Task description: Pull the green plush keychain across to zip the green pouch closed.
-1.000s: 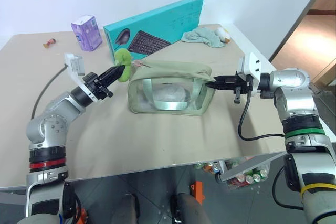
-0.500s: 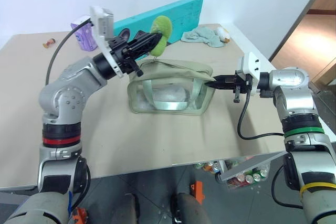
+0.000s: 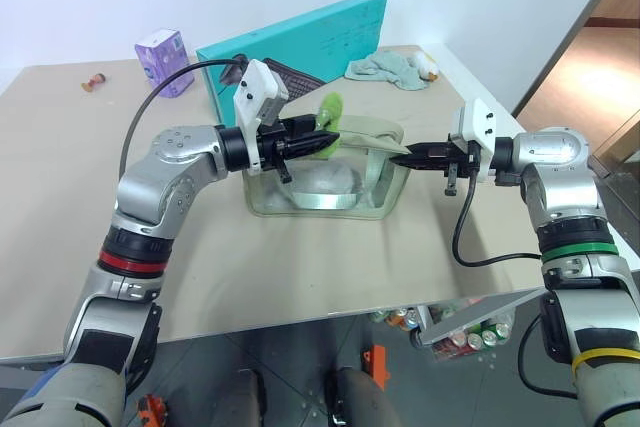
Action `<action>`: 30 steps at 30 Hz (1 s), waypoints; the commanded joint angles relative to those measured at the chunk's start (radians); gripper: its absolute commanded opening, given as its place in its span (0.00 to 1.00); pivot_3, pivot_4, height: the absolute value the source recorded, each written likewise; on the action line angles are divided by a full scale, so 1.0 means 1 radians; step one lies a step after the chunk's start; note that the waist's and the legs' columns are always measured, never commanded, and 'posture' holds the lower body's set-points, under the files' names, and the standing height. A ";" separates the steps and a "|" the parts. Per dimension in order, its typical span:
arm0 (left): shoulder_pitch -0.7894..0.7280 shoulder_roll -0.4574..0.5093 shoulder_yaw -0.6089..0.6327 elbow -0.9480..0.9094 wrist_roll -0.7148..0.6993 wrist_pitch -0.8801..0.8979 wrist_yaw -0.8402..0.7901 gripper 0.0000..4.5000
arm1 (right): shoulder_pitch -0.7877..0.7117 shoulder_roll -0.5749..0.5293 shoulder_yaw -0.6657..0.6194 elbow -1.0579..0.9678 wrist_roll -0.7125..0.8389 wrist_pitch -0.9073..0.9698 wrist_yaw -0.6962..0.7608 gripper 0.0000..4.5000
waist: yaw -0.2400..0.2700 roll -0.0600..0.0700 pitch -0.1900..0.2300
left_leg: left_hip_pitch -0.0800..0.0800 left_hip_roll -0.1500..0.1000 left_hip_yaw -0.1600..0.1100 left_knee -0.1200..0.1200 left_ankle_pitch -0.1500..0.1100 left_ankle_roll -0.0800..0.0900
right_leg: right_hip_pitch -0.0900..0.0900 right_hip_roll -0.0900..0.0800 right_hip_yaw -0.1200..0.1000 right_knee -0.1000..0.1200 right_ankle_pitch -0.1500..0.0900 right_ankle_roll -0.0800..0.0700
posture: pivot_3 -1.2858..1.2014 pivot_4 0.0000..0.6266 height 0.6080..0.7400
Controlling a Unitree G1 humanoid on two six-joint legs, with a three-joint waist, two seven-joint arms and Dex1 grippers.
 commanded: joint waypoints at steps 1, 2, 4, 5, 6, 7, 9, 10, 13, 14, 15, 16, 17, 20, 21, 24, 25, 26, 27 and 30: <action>0.007 0.059 0.028 -0.065 0.025 -0.033 -0.039 0.69 | -0.007 -0.005 -0.002 -0.021 -0.005 -0.007 -0.002 0.00 | -0.001 0.000 0.000 | 0.000 0.000 0.000 0.000 0.000 0.000 | 0.000 0.000 0.000 0.000 0.000 0.000 | 0.52 0.24 1.00; 0.015 0.079 0.028 -0.078 0.031 -0.038 -0.053 0.75 | -0.010 -0.003 -0.001 -0.017 -0.006 -0.009 -0.003 0.00 | -0.001 0.000 0.000 | 0.000 0.000 0.000 0.000 0.000 0.000 | 0.000 0.000 0.000 0.000 0.000 0.000 | 0.52 0.24 1.00; 0.035 0.121 0.032 -0.114 0.035 -0.036 -0.076 0.90 | -0.014 0.000 0.000 -0.011 -0.007 -0.012 -0.004 0.00 | -0.003 0.000 0.000 | 0.000 0.000 0.000 0.000 0.000 0.000 | 0.000 0.000 0.000 0.000 0.000 0.000 | 0.52 0.24 1.00; 0.046 0.141 0.038 -0.136 0.029 -0.027 -0.085 0.90 | -0.016 0.001 0.001 -0.008 -0.008 -0.013 -0.004 0.00 | -0.003 0.000 0.000 | 0.000 0.000 0.000 -0.001 0.000 0.000 | 0.000 0.000 0.000 0.000 0.000 0.000 | 0.52 0.24 1.00; 0.062 0.168 0.047 -0.164 0.018 -0.008 -0.095 0.90 | -0.018 0.002 0.001 -0.006 -0.008 -0.015 -0.003 0.00 | -0.002 0.000 0.000 | 0.000 0.000 0.000 -0.001 0.000 0.000 | 0.000 0.000 0.000 0.000 0.000 -0.001 | 0.52 0.24 1.00; 0.079 0.193 0.055 -0.190 0.011 0.005 -0.104 0.90 | -0.019 0.003 0.002 -0.003 -0.009 -0.016 -0.003 0.00 | -0.002 0.000 0.000 | 0.000 0.000 0.000 -0.001 0.000 0.000 | 0.000 0.000 0.000 0.000 0.000 -0.001 | 0.52 0.24 1.00; 0.125 0.252 0.082 -0.243 -0.012 0.044 -0.121 0.90 | -0.021 0.004 0.002 0.000 -0.009 -0.019 -0.002 0.00 | -0.005 0.000 0.000 | 0.000 0.000 0.000 -0.001 0.000 0.000 | 0.000 0.000 0.000 0.000 0.000 -0.001 | 0.52 0.24 1.00; 0.155 0.282 0.102 -0.266 -0.017 0.057 -0.123 0.90 | -0.023 0.005 0.002 0.003 -0.010 -0.021 -0.002 0.00 | -0.008 0.000 0.000 | 0.000 0.000 0.001 -0.001 0.000 0.000 | -0.001 0.000 0.001 0.000 0.000 -0.001 | 0.52 0.24 1.00; 0.237 0.340 0.167 -0.314 -0.028 0.078 -0.105 0.90 | -0.025 0.007 0.002 0.010 -0.010 -0.025 0.000 0.00 | -0.009 0.000 0.000 | 0.000 0.001 0.000 -0.001 0.000 0.000 | -0.001 0.000 0.000 0.000 -0.003 -0.005 | 0.52 0.24 1.00; 0.266 0.347 0.195 -0.327 -0.031 0.084 -0.087 0.90 | -0.025 0.007 0.002 0.012 -0.010 -0.027 0.001 0.00 | -0.009 0.000 0.000 | 0.000 0.001 0.000 -0.001 0.000 0.000 | -0.001 0.000 0.000 0.000 -0.003 -0.005 | 0.52 0.24 1.00; 0.285 0.350 0.214 -0.337 -0.035 0.088 -0.074 0.90 | -0.025 0.007 0.002 0.014 -0.010 -0.029 0.001 0.00 | -0.009 0.000 0.000 | 0.000 0.001 0.000 -0.001 0.000 0.000 | 0.000 0.000 0.000 0.000 -0.004 -0.006 | 0.52 0.24 1.00; 0.316 0.352 0.235 -0.347 -0.027 0.081 -0.055 0.90 | -0.026 0.008 0.002 0.016 -0.010 -0.029 0.002 0.00 | -0.009 0.000 0.000 | 0.000 0.001 0.001 -0.001 0.000 0.000 | 0.000 0.000 0.000 0.000 -0.004 -0.006 | 0.52 0.24 1.00; 0.359 0.325 0.267 -0.349 -0.016 0.064 -0.007 0.90 | -0.027 0.010 0.003 0.016 -0.010 -0.029 0.003 0.00 | -0.009 0.000 0.000 | 0.000 0.001 0.000 0.000 0.000 0.000 | 0.000 0.000 0.000 0.000 -0.004 -0.006 | 0.52 0.24 1.00; 0.409 0.216 0.336 -0.336 -0.029 0.032 0.123 0.90 | -0.031 0.014 0.006 0.020 -0.011 -0.030 0.006 0.00 | -0.007 0.000 0.000 | 0.001 0.001 0.002 0.000 0.000 0.000 | 0.000 -0.001 0.001 0.000 -0.003 -0.006 | 0.52 0.24 1.00; 0.407 0.184 0.343 -0.329 -0.027 0.022 0.153 0.90 | -0.032 0.015 0.006 0.020 -0.011 -0.030 0.006 0.00 | -0.007 -0.001 0.000 | 0.001 0.001 0.002 0.000 0.000 0.000 | 0.000 -0.001 0.001 0.000 -0.003 -0.005 | 0.52 0.24 1.00; 0.409 0.140 0.327 -0.311 -0.006 0.008 0.186 0.90 | -0.035 0.013 0.005 0.022 -0.013 -0.029 0.010 0.00 | -0.007 -0.002 0.000 | 0.000 0.001 0.001 0.001 0.001 0.001 | 0.000 0.000 0.000 0.000 -0.002 -0.005 | 0.52 0.24 1.00; 0.413 0.131 0.313 -0.298 0.005 -0.006 0.188 0.90 | -0.035 0.012 0.005 0.022 -0.013 -0.029 0.011 0.00 | -0.008 -0.002 0.000 | 0.001 0.001 0.002 0.001 0.001 0.001 | 0.000 0.000 0.001 0.000 -0.002 -0.005 | 0.52 0.24 1.00; 0.416 0.120 0.303 -0.286 0.010 -0.016 0.191 0.90 | -0.036 0.011 0.004 0.021 -0.014 -0.028 0.012 0.00 | -0.008 -0.002 0.000 | 0.001 0.001 0.002 0.000 0.001 0.001 | 0.000 0.000 0.001 0.000 -0.002 -0.005 | 0.52 0.24 1.00; 0.417 0.111 0.294 -0.277 0.011 -0.024 0.190 0.90 | -0.036 0.010 0.004 0.021 -0.014 -0.027 0.012 0.00 | -0.008 -0.002 0.000 | 0.001 0.001 0.002 0.000 0.001 0.001 | 0.000 0.000 0.001 0.000 -0.002 -0.005 | 0.52 0.24 1.00; 0.412 0.080 0.270 -0.253 0.005 -0.036 0.179 0.90 | -0.033 0.006 0.002 0.015 -0.015 -0.024 0.014 0.00 | -0.007 -0.002 0.000 | 0.001 0.001 0.002 0.000 0.001 0.001 | 0.000 0.000 0.001 0.000 -0.002 -0.005 | 0.52 0.24 1.00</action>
